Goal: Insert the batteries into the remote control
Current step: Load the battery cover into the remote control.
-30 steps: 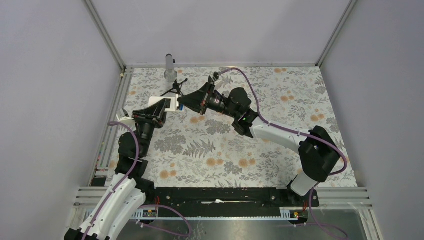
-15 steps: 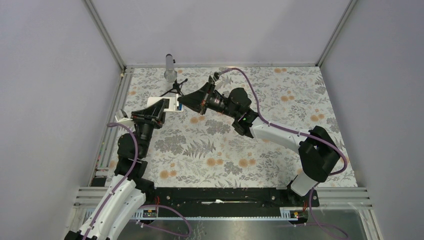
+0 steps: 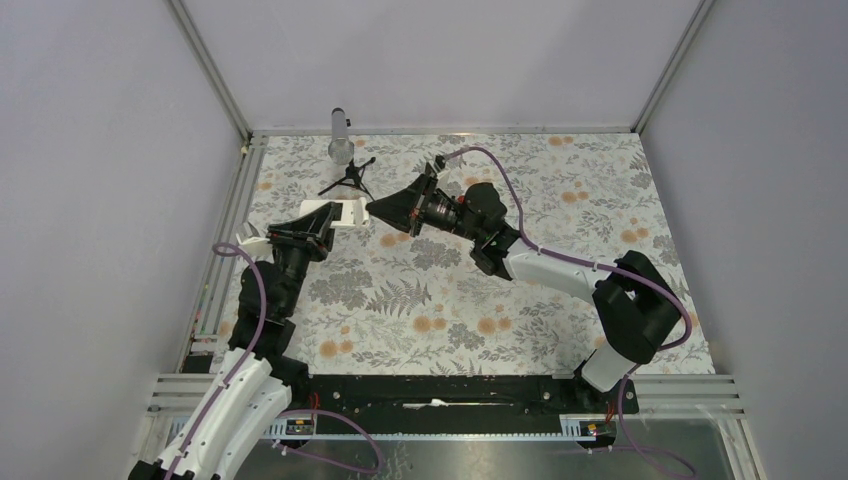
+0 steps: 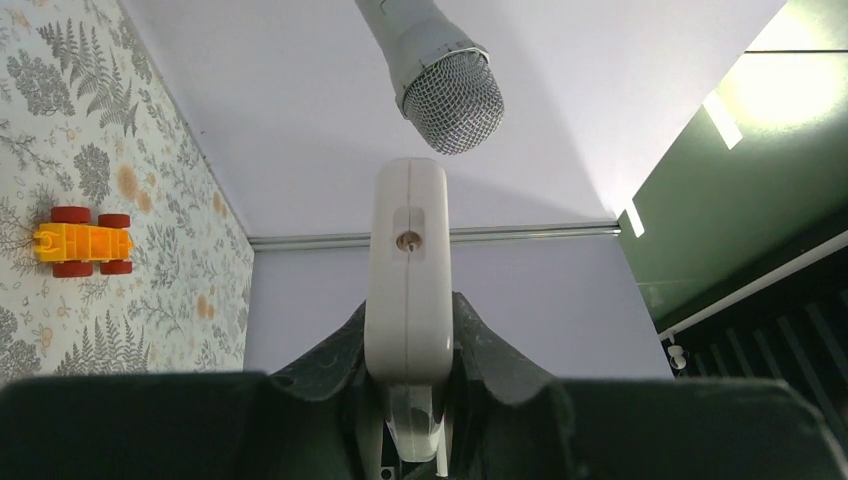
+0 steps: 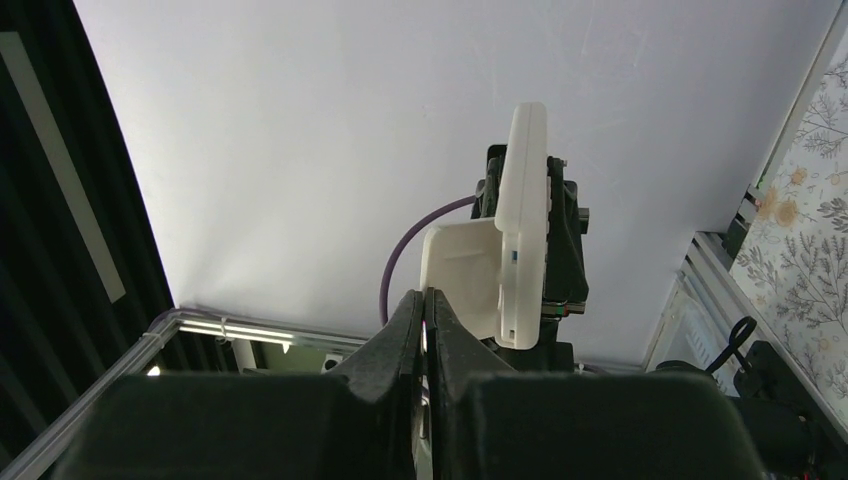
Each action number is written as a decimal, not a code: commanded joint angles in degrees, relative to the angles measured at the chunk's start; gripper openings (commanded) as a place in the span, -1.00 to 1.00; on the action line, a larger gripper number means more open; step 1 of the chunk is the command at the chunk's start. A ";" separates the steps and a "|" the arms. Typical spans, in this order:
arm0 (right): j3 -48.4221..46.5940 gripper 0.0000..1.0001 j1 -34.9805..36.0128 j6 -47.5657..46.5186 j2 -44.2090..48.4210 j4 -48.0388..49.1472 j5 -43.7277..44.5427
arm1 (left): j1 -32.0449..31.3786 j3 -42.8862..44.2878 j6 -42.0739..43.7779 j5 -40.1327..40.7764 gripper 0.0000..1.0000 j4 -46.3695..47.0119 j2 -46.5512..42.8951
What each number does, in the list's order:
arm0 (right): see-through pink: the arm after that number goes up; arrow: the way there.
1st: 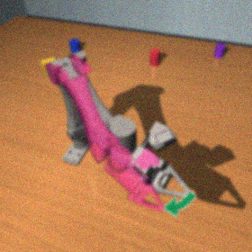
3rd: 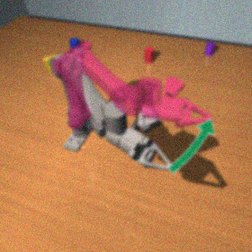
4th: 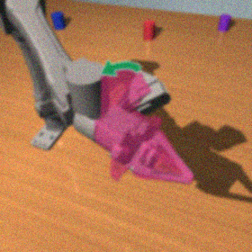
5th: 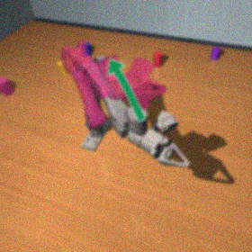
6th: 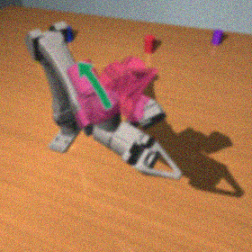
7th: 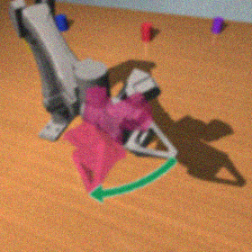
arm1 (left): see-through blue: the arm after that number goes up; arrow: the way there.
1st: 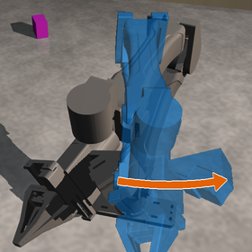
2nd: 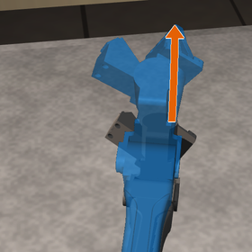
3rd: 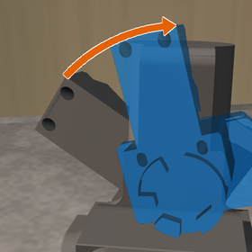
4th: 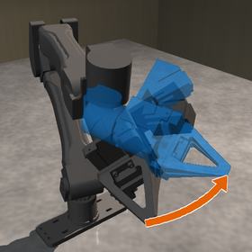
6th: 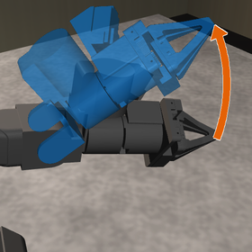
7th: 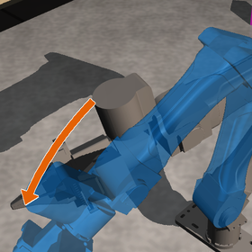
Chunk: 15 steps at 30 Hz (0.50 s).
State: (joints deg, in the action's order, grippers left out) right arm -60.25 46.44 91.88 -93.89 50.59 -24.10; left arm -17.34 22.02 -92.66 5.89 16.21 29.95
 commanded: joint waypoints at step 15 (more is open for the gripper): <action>3.14 -0.63 -0.96 2.53 1.43 5.87 3.53 | -0.23 4.63 -5.95 -0.86 -1.00 -0.25 -1.26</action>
State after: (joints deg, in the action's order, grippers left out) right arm -57.52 46.00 94.35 -93.86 54.54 -22.31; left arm -17.34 23.20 -95.81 5.82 13.26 29.65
